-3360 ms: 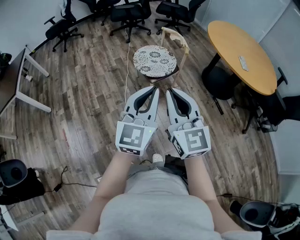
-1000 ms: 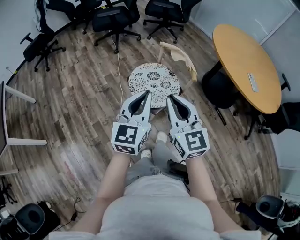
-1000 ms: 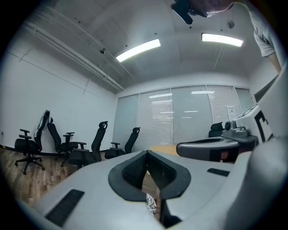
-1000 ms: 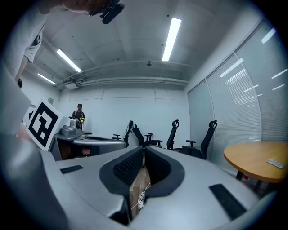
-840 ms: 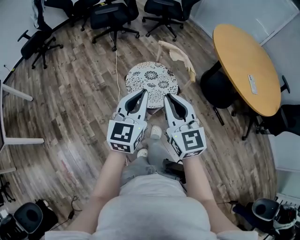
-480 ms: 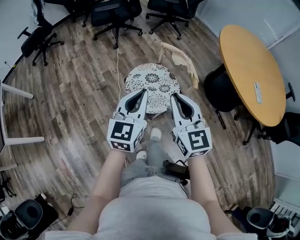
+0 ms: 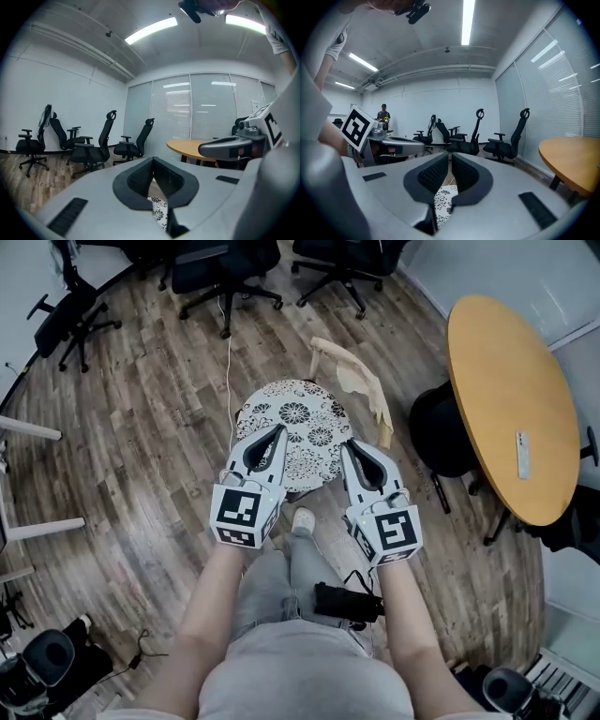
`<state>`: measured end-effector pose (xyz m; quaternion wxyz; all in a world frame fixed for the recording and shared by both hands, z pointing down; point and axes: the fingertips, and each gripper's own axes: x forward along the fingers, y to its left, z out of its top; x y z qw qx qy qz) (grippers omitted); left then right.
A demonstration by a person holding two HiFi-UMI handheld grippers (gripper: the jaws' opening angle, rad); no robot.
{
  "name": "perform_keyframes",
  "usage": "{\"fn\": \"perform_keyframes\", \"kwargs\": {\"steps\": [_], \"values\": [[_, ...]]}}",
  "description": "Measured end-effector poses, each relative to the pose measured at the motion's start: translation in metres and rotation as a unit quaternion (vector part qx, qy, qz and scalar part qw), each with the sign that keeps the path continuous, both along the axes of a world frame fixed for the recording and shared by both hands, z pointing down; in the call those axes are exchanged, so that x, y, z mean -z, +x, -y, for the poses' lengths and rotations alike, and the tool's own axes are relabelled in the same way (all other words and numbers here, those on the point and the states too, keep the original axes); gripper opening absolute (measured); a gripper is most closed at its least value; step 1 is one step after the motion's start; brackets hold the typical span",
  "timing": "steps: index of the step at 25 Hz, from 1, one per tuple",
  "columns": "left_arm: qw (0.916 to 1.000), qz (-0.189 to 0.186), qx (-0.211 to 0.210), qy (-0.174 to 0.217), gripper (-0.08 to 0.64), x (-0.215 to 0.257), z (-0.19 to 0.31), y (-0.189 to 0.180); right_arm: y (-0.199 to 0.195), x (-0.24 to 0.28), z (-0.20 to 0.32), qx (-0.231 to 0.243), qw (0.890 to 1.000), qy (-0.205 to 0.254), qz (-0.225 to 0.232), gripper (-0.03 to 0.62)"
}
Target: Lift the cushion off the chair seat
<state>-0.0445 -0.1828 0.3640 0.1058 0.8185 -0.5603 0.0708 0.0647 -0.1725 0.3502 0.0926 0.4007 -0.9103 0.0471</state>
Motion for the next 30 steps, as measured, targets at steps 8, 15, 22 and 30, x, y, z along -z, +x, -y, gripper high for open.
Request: {"fn": "perform_keyframes", "kwargs": {"steps": [8, 15, 22, 30], "values": [[0.9992, 0.008, -0.020, -0.033, 0.002, -0.067, 0.039, -0.006, 0.011, -0.076, 0.041, -0.043, 0.998, -0.052, -0.001, 0.028], [0.9975, 0.013, -0.037, -0.059, 0.003, -0.127, 0.053, -0.012, 0.010, -0.115, 0.060, -0.070, 0.996, -0.060, 0.004, 0.036], [0.9960, 0.006, -0.031, -0.083, 0.107, -0.179, 0.066, -0.026, 0.003, -0.175, 0.067, -0.072, 0.994, -0.087, -0.010, 0.183], [0.9862, -0.014, 0.004, -0.165, 0.207, -0.260, 0.073, -0.065, 0.013, -0.263, 0.084, -0.095, 0.985, -0.140, -0.033, 0.261]]}}
